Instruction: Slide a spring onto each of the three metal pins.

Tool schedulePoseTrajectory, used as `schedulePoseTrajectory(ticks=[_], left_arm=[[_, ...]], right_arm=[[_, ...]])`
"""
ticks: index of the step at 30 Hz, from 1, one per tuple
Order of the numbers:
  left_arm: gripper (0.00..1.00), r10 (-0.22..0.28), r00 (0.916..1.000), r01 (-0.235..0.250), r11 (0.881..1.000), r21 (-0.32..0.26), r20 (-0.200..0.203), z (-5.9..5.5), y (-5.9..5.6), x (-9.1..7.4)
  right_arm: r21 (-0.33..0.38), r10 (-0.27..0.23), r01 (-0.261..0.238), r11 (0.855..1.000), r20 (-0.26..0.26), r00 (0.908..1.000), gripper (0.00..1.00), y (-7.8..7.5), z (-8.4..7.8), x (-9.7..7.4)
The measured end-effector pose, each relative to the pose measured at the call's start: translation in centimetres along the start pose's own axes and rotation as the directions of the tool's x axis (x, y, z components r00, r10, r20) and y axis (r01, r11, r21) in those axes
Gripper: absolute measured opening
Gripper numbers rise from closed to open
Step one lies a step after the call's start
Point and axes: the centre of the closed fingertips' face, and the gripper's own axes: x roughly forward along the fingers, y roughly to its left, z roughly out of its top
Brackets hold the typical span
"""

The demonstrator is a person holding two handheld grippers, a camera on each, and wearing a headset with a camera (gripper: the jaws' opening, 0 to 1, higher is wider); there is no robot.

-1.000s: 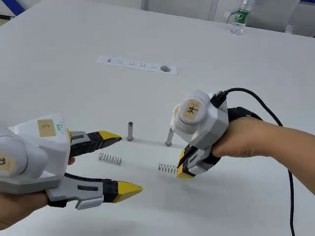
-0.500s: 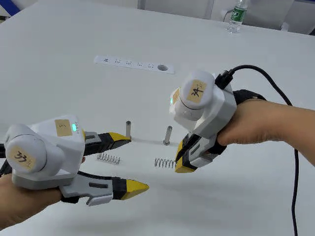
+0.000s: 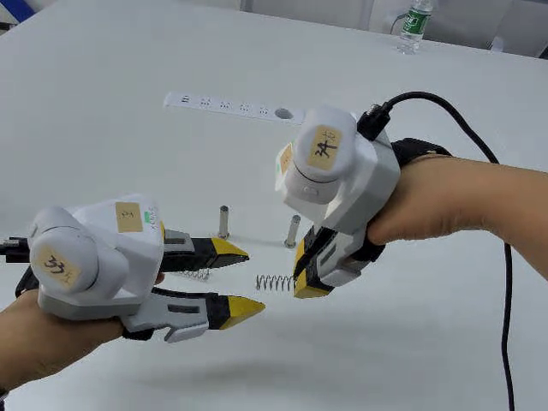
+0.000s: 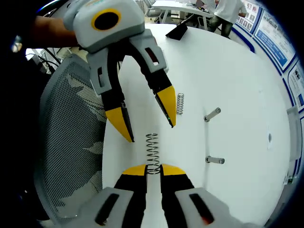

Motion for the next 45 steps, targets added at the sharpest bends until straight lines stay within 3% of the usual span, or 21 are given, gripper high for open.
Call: schedulePoseTrajectory(ticks=[13, 16, 22, 36, 45], left_arm=[[0.20, -0.035, 0.9994, 0.035, 0.999, 0.028, -0.004, 0.1, -0.6, 0.6], [0.13, -0.043, 0.9989, 0.044, 0.997, 0.055, -0.018, -0.1, -0.8, 0.8], [0.12, -0.040, 0.9985, 0.044, 0.995, 0.092, -0.038, -0.4, -0.9, 1.0], [0.11, -0.031, 0.9991, 0.034, 0.995, 0.099, -0.030, -0.3, -0.8, 1.1], [0.10, -0.025, 0.9996, 0.026, 0.994, 0.106, -0.012, 0.1, -0.6, 0.9]], right_arm=[[-0.041, 0.011, -0.011, 0.999, -0.011, 0.9999, 0.12, 0.5, 0.6, -0.2], [-0.051, 0.011, -0.012, 0.999, -0.011, 0.9999, 0.12, 0.7, 0.7, -0.4], [-0.068, 0.004, -0.004, 0.998, -0.008, 1.0000, 0.12, 0.7, 1.1, -1.0], [-0.108, -0.009, 0.020, 0.994, 0.097, 0.9953, 0.12, 1.0, 4.8, -3.3], [-0.135, -0.009, 0.025, 0.991, 0.117, 0.9931, 0.15, 1.3, 5.3, -3.3]])
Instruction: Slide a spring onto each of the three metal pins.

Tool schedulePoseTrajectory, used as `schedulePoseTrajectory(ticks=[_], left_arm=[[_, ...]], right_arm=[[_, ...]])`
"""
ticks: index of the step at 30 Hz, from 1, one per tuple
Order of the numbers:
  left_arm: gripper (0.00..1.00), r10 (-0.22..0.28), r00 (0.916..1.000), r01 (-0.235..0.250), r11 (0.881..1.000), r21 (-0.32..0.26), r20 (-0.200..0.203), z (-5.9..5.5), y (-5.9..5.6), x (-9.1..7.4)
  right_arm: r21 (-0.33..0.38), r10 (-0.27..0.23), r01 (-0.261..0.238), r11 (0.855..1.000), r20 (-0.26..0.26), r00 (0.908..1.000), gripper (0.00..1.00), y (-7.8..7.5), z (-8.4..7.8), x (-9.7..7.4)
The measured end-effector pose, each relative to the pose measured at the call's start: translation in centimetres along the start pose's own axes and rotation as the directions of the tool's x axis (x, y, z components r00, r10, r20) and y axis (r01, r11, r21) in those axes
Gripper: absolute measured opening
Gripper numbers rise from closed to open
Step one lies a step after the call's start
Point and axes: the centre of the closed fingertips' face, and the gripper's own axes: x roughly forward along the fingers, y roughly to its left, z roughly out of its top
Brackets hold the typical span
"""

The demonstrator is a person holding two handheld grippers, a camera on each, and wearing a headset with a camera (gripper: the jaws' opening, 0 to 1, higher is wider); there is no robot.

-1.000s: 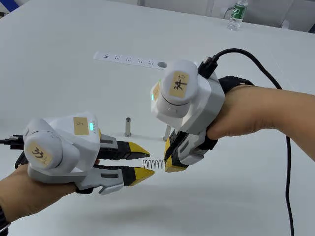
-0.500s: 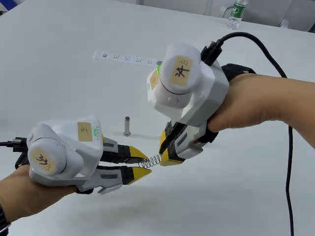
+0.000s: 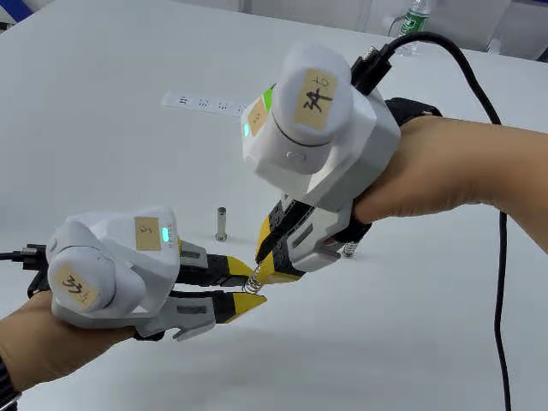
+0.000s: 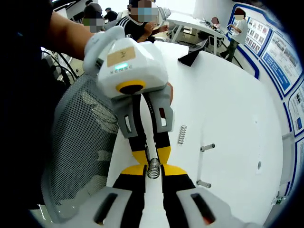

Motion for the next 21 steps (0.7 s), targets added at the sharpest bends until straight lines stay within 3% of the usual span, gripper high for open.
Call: schedulePoseTrajectory(ticks=[1, 21], left_arm=[[0.10, 0.000, 1.0000, 0.000, 1.000, 0.000, 0.000, 0.0, 0.0, 0.0], [0.10, 0.008, 0.9982, -0.004, 0.998, -0.061, 0.060, 1.4, 0.3, -0.2]], right_arm=[[0.005, 0.004, -0.004, 1.000, 0.003, 1.0000, 0.18, 0.0, 0.0, 0.1], [0.022, 0.000, 0.000, 1.000, 0.005, 1.0000, 0.13, -0.5, -0.8, 0.8]])
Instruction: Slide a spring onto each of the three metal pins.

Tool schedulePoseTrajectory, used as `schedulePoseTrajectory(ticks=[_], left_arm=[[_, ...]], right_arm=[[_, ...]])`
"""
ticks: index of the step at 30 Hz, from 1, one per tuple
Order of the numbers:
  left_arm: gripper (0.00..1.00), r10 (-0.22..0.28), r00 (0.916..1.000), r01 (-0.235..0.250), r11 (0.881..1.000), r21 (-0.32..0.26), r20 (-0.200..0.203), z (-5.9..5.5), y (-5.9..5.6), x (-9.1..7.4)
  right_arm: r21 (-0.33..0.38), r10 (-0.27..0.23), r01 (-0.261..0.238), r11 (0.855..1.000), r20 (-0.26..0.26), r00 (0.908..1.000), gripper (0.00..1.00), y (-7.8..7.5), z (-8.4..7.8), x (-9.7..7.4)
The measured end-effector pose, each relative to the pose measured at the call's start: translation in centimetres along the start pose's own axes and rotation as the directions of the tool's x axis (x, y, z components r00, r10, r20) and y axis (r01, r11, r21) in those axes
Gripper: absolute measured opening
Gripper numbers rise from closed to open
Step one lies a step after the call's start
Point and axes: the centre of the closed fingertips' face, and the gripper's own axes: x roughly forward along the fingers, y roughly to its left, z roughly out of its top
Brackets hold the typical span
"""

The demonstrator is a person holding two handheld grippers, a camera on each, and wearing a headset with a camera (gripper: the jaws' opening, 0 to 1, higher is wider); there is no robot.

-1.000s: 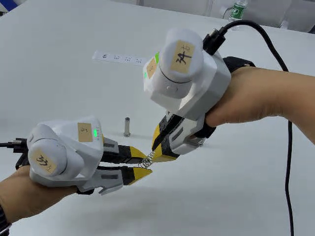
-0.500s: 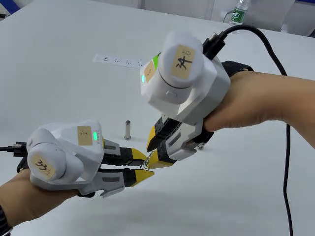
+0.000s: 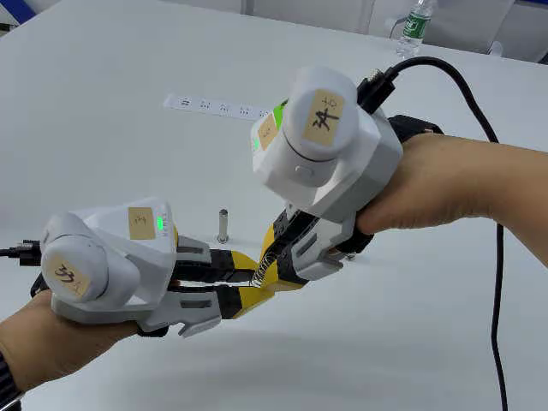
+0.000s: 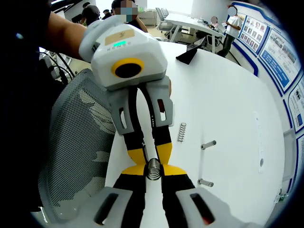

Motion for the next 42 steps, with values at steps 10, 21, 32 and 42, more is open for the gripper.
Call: schedulePoseTrajectory(ticks=[10, 21, 32, 42], left_arm=[[0.20, 0.007, 0.9998, -0.007, 1.000, -0.013, -0.018, -0.5, 0.2, -0.2], [0.34, 0.054, 0.9983, -0.055, 0.997, -0.057, -0.023, -1.0, 1.2, -2.4], [0.52, 0.170, 0.9846, -0.174, 0.978, -0.112, -0.040, -2.4, 3.3, -5.9], [0.62, 0.238, 0.9705, -0.241, 0.959, -0.149, -0.037, -3.0, 4.3, -7.5]], right_arm=[[0.010, -0.007, 0.007, 1.000, 0.004, 1.0000, 0.13, -0.3, 0.3, -0.2], [0.023, -0.021, 0.022, 1.000, -0.010, 0.9997, 0.13, -0.9, -0.1, -0.7], [0.057, -0.054, 0.055, 0.997, -0.014, 0.9984, 0.13, -2.5, -0.9, -2.0], [0.098, -0.099, 0.103, 0.990, -0.037, 0.9944, 0.13, -4.7, -2.6, -3.4]])
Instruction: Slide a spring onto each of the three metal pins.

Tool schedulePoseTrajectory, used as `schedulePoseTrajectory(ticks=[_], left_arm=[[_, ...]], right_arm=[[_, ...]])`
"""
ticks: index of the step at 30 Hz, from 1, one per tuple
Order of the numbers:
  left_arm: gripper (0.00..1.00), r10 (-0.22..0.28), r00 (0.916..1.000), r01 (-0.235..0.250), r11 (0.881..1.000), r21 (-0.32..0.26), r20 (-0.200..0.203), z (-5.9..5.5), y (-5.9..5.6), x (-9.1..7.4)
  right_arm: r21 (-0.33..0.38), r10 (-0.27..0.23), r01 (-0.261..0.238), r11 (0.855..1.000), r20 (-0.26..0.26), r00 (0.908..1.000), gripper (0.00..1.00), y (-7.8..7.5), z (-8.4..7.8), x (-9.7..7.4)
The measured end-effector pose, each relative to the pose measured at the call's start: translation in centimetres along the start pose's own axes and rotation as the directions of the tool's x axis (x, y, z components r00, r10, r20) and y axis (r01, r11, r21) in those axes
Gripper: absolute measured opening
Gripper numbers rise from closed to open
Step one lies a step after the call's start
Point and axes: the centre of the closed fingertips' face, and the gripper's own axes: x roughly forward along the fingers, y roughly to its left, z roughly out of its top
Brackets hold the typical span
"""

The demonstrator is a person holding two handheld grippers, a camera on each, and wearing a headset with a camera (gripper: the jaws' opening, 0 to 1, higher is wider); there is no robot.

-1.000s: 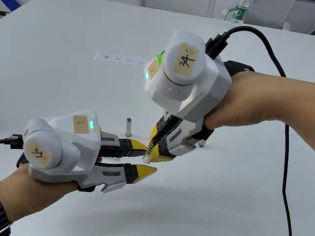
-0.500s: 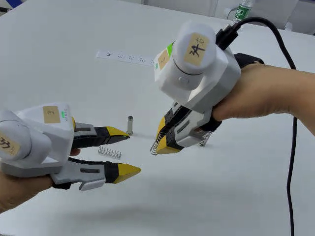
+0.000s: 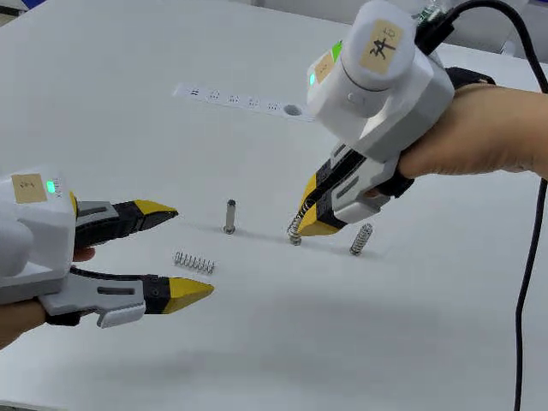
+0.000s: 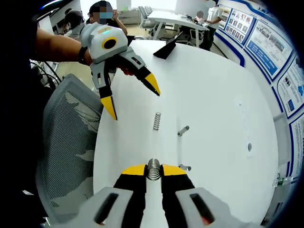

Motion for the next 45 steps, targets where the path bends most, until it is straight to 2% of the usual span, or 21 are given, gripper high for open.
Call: schedulePoseTrajectory(ticks=[6, 10, 20, 24, 27, 45], left_arm=[[0.65, 0.015, 0.9999, -0.015, 1.000, -0.014, -0.002, -0.2, 0.3, -0.2], [0.66, 0.019, 0.9998, -0.019, 1.000, -0.022, -0.003, -0.3, 0.3, -0.2], [0.66, 0.024, 0.9996, -0.024, 0.999, -0.035, -0.012, -0.6, 0.1, -0.3], [0.66, 0.025, 0.9996, -0.026, 0.999, -0.039, -0.016, -0.7, 0.2, -0.3], [0.65, 0.028, 0.9995, -0.029, 0.999, -0.043, -0.017, -0.8, 0.3, -0.3], [0.64, 0.028, 0.9993, -0.029, 0.998, -0.051, -0.024, -1.2, 0.5, -0.2]], right_arm=[[0.037, -0.029, 0.029, 0.999, -0.011, 0.9995, 0.13, -2.2, -1.1, 0.0], [0.060, -0.053, 0.055, 0.997, -0.031, 0.9981, 0.12, -4.0, -2.2, 0.7], [0.097, -0.065, 0.069, 0.993, -0.039, 0.9971, 0.13, -6.4, -3.3, 3.1], [0.103, -0.059, 0.064, 0.993, -0.055, 0.9967, 0.13, -6.7, -3.7, 3.9], [0.111, -0.057, 0.063, 0.992, -0.060, 0.9966, 0.13, -7.6, -3.9, 4.6], [0.138, -0.019, 0.034, 0.990, -0.105, 0.9943, 0.13, -7.1, -4.7, 6.8]])
